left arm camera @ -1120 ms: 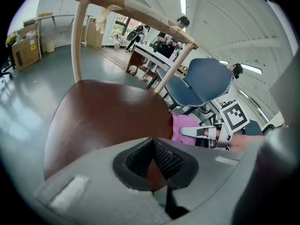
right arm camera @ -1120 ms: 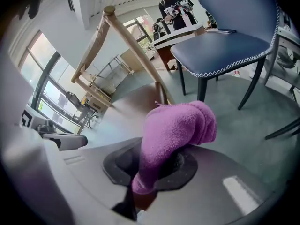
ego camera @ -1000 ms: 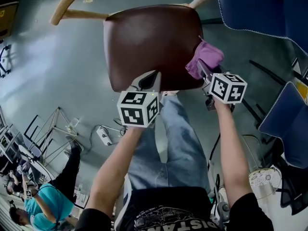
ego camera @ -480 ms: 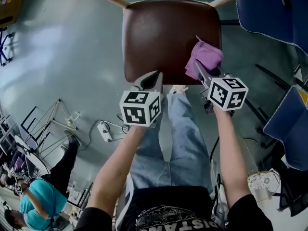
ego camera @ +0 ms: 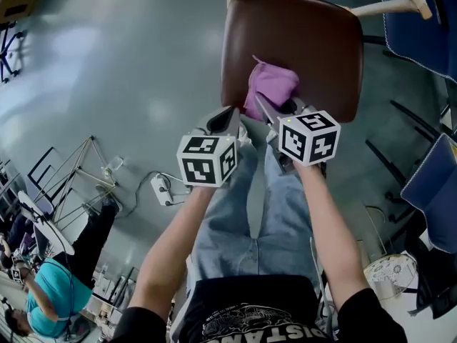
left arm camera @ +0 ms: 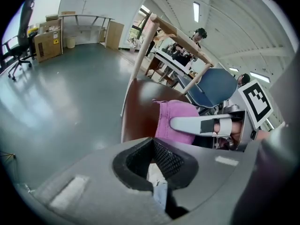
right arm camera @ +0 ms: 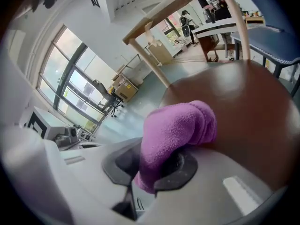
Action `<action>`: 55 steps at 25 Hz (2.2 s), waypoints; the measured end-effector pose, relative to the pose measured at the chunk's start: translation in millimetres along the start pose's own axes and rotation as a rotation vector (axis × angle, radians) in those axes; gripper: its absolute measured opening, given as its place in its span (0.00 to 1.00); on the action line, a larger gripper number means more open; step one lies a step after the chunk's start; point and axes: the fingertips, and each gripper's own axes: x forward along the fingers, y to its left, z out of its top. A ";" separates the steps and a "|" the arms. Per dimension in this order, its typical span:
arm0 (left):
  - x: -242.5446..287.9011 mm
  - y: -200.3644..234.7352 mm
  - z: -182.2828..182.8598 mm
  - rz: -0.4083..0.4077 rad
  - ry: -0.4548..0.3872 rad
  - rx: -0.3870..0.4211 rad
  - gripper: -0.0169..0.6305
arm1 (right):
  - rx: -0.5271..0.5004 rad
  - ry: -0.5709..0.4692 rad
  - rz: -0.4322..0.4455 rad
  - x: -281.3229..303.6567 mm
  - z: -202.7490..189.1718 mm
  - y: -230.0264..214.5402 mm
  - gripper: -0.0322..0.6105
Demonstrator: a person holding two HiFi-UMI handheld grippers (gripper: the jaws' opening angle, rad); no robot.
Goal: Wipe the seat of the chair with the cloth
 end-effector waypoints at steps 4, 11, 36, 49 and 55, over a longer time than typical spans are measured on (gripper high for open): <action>-12.0 32.4 -7.8 0.016 0.002 -0.013 0.03 | -0.015 0.024 0.013 37.8 -16.9 32.5 0.15; -17.9 62.8 -12.6 0.035 0.004 -0.032 0.03 | -0.041 0.045 -0.006 75.4 -34.4 54.4 0.15; 36.0 -69.0 -25.6 0.020 0.010 -0.009 0.03 | -0.076 0.080 -0.076 -40.4 -62.1 -63.8 0.15; 73.3 -145.1 -27.3 -0.022 0.031 0.031 0.03 | -0.052 0.067 -0.118 -106.4 -64.9 -129.6 0.15; 89.2 -177.4 -27.3 -0.051 0.047 0.060 0.03 | -0.016 0.052 -0.163 -139.7 -64.4 -168.6 0.15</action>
